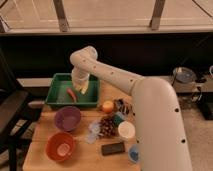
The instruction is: Place banana in red bowl
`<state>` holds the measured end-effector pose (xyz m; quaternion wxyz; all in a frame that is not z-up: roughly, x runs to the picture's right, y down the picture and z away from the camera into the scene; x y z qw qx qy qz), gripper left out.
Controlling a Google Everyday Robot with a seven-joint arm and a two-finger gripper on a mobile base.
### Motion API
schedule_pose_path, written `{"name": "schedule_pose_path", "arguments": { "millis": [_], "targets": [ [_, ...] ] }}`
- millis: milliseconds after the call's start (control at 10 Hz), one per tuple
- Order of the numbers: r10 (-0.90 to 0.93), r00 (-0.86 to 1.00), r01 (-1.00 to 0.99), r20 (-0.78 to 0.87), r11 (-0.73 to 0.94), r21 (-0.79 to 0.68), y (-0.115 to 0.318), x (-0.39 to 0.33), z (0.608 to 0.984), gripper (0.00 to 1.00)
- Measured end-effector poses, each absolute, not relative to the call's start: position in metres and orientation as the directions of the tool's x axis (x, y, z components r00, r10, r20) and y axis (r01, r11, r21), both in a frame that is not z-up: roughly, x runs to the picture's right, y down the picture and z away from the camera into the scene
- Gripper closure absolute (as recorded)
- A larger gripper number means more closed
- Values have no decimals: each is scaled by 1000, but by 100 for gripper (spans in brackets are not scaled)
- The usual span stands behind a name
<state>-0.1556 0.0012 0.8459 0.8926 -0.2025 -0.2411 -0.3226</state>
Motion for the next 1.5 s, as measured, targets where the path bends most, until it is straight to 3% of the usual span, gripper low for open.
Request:
{"name": "schedule_pose_path", "arguments": {
  "millis": [300,600,1500],
  "targets": [
    [-441,711,651,548,708,-275,48,-144,790,100],
    [-417,738,632,531,704,-324,76,-132,759,100],
    [-433,706,663,561,684,-306,90,-141,754,100]
  ]
}}
